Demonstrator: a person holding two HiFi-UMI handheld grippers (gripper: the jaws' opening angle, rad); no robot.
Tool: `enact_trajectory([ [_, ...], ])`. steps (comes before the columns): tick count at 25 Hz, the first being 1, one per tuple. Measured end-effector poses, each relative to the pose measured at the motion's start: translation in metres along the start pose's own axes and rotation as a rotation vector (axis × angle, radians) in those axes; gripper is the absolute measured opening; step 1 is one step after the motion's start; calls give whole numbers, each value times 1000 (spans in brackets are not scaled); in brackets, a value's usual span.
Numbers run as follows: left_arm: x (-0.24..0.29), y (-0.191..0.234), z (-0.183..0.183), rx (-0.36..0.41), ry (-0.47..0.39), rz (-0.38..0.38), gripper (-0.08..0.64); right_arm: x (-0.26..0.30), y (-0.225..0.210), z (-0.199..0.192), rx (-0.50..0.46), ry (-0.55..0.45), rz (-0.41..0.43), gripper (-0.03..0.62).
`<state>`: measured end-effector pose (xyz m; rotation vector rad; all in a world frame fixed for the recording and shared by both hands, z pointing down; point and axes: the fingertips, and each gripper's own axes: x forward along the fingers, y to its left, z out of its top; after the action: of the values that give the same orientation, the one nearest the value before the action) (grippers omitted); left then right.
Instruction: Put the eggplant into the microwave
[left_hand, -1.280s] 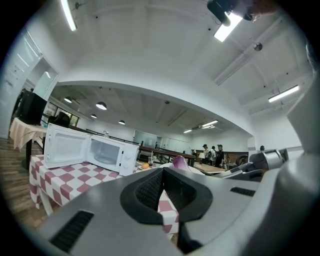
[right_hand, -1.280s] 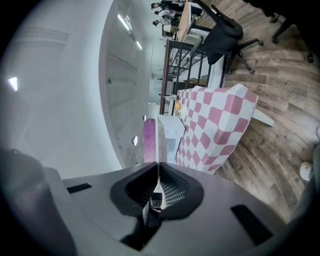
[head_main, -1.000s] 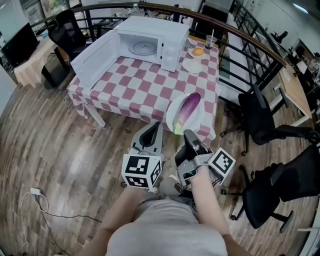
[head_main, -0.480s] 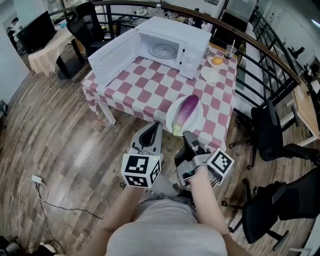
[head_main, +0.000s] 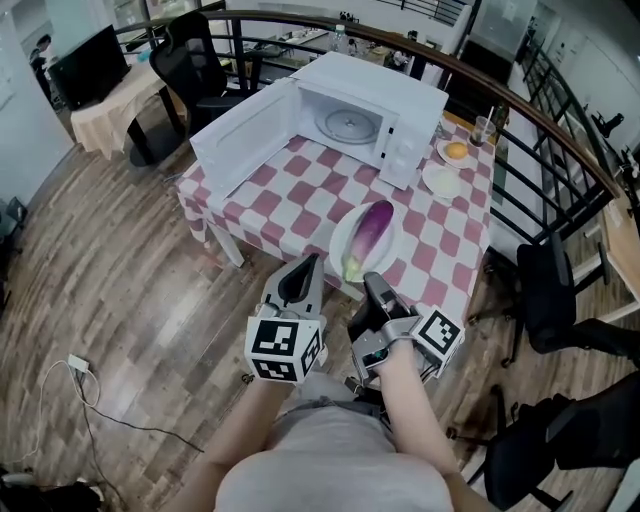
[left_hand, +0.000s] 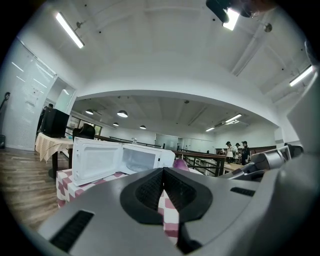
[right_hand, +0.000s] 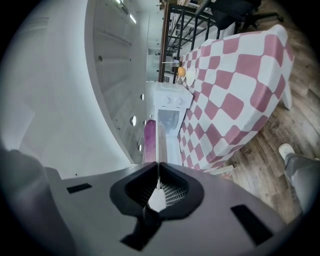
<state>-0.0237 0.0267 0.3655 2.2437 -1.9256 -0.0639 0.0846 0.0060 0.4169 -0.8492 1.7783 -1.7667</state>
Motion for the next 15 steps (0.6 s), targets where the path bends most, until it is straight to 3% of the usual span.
enact_trajectory([
  [15,77,63,11,-9,26,13,5,103,3,28,2,1,-11,35],
])
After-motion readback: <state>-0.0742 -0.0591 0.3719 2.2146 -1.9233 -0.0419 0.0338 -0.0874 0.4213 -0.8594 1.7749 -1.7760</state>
